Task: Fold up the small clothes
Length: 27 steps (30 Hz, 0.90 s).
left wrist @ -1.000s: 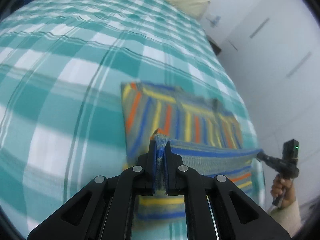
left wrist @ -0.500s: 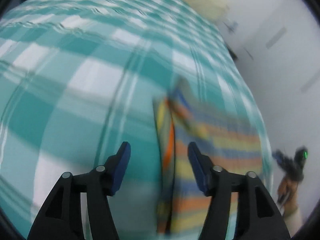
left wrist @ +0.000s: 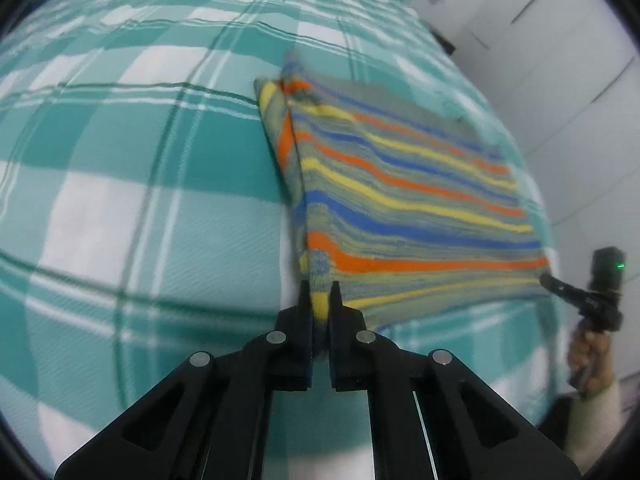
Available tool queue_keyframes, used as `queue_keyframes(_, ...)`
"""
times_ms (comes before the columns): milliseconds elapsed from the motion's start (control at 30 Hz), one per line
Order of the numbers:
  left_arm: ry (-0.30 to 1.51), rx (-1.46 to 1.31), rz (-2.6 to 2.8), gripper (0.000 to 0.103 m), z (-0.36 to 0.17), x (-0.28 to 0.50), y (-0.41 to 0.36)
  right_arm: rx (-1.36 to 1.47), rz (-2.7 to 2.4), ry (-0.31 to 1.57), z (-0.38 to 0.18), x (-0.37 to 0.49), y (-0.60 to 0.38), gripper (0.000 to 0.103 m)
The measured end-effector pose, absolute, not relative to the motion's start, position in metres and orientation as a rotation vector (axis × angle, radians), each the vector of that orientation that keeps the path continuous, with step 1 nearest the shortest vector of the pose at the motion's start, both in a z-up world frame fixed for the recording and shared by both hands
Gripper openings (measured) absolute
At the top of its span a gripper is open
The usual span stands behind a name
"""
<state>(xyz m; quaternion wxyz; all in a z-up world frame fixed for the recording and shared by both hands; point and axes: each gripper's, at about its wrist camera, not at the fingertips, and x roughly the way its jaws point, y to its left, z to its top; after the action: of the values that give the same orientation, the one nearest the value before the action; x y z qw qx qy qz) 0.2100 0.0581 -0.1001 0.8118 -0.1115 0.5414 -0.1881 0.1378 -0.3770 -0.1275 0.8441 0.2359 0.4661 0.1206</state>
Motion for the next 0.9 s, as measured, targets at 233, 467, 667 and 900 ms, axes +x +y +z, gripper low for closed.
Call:
queue_keyframes(233, 1.228, -0.139, -0.350, 0.007, -0.136, 0.203, 0.048, 0.468, 0.226, 1.058, -0.165, 0.136, -0.370, 0.008)
queue_keyframes(467, 1.069, 0.004, -0.238, 0.061, -0.085, 0.169, 0.052, 0.394, 0.134, 0.951, -0.119, 0.112, -0.388, 0.039)
queue_keyframes(667, 0.886, -0.098, -0.196, 0.096, -0.044, 0.113, 0.042, 0.226, -0.008, 0.835, -0.088, 0.080, -0.376, 0.049)
queue_keyframes(900, 0.804, -0.093, -0.225, 0.099, -0.081, 0.074, 0.007, 0.234, -0.070, 0.778, -0.086, 0.063, -0.349, 0.050)
